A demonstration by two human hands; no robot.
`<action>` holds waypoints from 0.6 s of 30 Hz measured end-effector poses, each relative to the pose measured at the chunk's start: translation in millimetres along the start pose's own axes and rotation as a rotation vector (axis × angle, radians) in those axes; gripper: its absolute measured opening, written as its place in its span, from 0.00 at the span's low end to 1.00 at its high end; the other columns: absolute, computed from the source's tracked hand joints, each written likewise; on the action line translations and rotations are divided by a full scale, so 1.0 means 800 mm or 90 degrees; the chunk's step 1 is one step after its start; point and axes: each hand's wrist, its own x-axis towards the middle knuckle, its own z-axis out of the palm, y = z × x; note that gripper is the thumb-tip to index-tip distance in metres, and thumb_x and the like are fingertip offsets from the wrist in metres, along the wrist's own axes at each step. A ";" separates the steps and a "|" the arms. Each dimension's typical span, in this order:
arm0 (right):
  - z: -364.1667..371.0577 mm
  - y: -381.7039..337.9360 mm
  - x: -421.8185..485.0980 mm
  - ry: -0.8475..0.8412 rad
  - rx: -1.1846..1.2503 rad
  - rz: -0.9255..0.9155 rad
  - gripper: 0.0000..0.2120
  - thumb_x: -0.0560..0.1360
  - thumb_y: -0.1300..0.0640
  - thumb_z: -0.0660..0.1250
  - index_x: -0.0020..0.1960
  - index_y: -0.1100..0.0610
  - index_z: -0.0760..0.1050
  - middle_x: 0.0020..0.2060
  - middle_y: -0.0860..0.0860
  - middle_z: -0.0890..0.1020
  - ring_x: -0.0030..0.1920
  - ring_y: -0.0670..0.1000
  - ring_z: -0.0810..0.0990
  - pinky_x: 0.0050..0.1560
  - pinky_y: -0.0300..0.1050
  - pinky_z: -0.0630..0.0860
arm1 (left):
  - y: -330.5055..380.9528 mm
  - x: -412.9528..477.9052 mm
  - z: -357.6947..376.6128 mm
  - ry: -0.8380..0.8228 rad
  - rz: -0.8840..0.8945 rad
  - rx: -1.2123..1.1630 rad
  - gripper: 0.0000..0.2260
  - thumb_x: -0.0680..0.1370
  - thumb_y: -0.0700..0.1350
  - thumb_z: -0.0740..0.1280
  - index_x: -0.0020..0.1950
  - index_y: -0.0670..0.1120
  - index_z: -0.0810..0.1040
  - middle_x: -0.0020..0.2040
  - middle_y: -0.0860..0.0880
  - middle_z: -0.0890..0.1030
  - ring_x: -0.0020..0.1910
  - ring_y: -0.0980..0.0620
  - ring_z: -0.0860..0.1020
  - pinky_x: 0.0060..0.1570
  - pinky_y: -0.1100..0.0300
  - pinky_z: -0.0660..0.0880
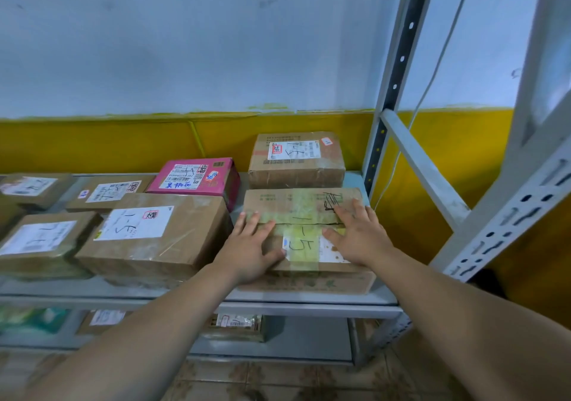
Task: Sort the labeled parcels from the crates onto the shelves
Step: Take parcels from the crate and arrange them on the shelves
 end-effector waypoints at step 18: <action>-0.008 -0.054 0.003 0.021 -0.110 -0.059 0.37 0.78 0.30 0.50 0.81 0.46 0.50 0.81 0.54 0.47 0.80 0.57 0.42 0.77 0.61 0.42 | -0.089 -0.022 -0.082 0.141 -0.081 0.114 0.32 0.78 0.67 0.54 0.78 0.54 0.56 0.80 0.49 0.50 0.79 0.46 0.45 0.75 0.42 0.47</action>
